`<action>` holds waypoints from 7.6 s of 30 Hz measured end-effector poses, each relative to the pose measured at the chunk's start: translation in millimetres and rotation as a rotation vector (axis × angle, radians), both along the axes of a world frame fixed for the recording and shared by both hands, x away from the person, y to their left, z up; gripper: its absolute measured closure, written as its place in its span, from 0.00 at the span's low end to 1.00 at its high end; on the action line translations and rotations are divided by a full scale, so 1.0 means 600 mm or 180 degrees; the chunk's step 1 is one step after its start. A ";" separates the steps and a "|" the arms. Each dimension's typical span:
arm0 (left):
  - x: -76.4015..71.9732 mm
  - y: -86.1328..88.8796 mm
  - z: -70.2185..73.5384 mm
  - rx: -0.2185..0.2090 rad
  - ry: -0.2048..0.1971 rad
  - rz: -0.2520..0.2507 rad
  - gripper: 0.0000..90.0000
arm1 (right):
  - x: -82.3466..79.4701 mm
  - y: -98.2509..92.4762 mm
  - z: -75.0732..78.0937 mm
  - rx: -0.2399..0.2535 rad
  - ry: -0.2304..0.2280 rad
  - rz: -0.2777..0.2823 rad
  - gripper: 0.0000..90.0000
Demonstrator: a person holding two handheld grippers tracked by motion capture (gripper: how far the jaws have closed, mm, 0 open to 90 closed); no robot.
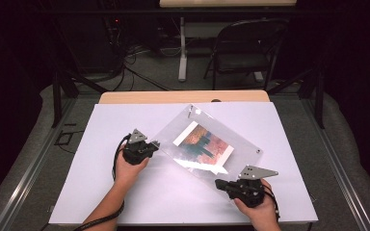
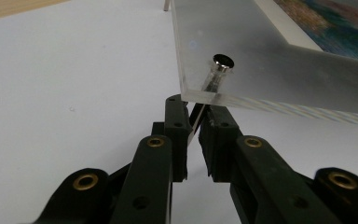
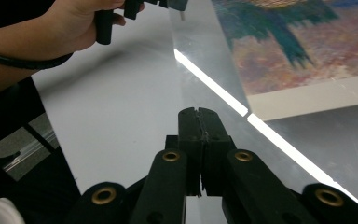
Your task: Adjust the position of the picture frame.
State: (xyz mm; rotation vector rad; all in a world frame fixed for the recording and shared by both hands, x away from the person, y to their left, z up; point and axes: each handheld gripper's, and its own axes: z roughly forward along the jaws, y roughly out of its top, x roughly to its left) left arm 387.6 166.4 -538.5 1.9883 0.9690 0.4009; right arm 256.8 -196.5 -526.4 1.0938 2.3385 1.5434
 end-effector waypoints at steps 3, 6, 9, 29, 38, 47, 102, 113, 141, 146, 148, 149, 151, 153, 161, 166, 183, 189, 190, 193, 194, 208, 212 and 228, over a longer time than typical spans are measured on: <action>-0.006 0.001 0.003 -0.0011 -0.0005 -0.0022 0.90 | -0.001 0.015 0.001 -0.0010 0.0092 0.0110 1.00; -0.012 0.002 0.006 -0.0043 0.0004 -0.0030 0.90 | 0.000 0.032 -0.004 -0.0055 0.0264 0.0222 1.00; -0.015 0.002 0.008 -0.0053 0.0001 -0.0036 0.90 | 0.001 0.037 -0.006 -0.0096 0.0310 0.0252 1.00; -0.043 0.005 0.026 -0.0149 -0.0064 -0.0123 0.91 | 0.007 0.053 -0.013 -0.0407 0.0536 0.0065 1.00; -0.061 0.007 0.028 -0.0059 -0.0085 -0.0211 0.92 | 0.007 0.050 -0.014 -0.0442 0.0605 0.0090 1.00; -0.092 0.013 0.029 -0.0046 -0.0110 -0.0327 0.93 | 0.020 0.027 -0.011 -0.0360 0.0668 -0.0014 1.00; -0.177 -0.126 -0.019 -0.0009 0.0316 -0.1154 0.92 | 0.049 -0.038 0.022 -0.0307 0.0527 -0.0337 0.96; -0.179 -0.105 -0.015 -0.0047 0.0263 -0.1115 0.78 | 0.035 -0.039 0.019 -0.0161 0.0314 -0.0337 0.83; -0.018 0.022 -0.012 -0.0212 -0.0080 0.0126 0.55 | 0.017 -0.030 0.006 -0.0158 -0.0109 -0.0417 0.58; 0.024 0.012 -0.023 -0.0059 -0.0061 0.0149 0.58 | 0.012 -0.037 0.006 -0.0128 -0.0101 -0.0447 0.59; 0.037 0.008 -0.027 -0.0031 -0.0027 0.0161 0.60 | 0.010 -0.039 0.006 -0.0105 -0.0077 -0.0463 0.59; 0.043 0.007 -0.029 -0.0052 0.0004 0.0174 0.61 | 0.009 -0.040 0.006 -0.0098 -0.0067 -0.0461 0.59; 0.051 0.004 -0.032 -0.0064 0.0039 0.0175 0.63 | 0.008 -0.041 0.007 -0.0099 -0.0079 -0.0461 0.59; 0.057 -0.001 -0.035 -0.0030 0.0042 0.0170 0.66 | 0.005 -0.041 0.007 -0.0109 -0.0084 -0.0459 0.59; 0.074 -0.012 -0.040 0.0011 0.0048 0.0149 0.74 | -0.003 -0.036 0.006 -0.0113 -0.0095 -0.0434 0.59; 0.081 -0.015 -0.044 0.0034 0.0099 0.0136 0.77 | -0.010 -0.038 0.007 -0.0127 -0.0096 -0.0448 0.60; 0.089 -0.027 -0.041 0.0089 0.0166 0.0081 0.93 | -0.028 -0.022 0.001 -0.0134 -0.0080 -0.0376 0.61; 0.085 -0.022 -0.031 0.0042 0.0240 0.0040 0.92 | -0.031 -0.007 -0.008 -0.0126 -0.0041 -0.0286 0.62; 0.084 -0.022 -0.030 0.0042 0.0247 0.0044 0.92 | -0.032 -0.005 -0.009 -0.0129 -0.0022 -0.0261 0.62; 0.081 -0.022 -0.021 0.0002 0.0250 0.0041 0.92 | -0.033 0.002 -0.012 -0.0135 -0.0036 -0.0219 0.63; 0.079 -0.020 -0.016 -0.0018 0.0256 0.0016 0.92 | -0.033 0.003 -0.013 -0.0134 -0.0021 -0.0210 0.63; 0.049 -0.018 0.039 -0.0095 0.0287 -0.0111 0.91 | -0.035 0.035 -0.017 0.0079 0.0021 0.0019 0.63; 0.045 -0.017 0.041 -0.0107 0.0325 -0.0117 0.91 | -0.033 0.049 -0.019 0.0114 0.0033 0.0078 0.63; 0.019 -0.012 0.041 -0.0183 0.0361 -0.0140 0.91 | -0.031 0.091 -0.022 0.0167 -0.0010 0.0272 0.87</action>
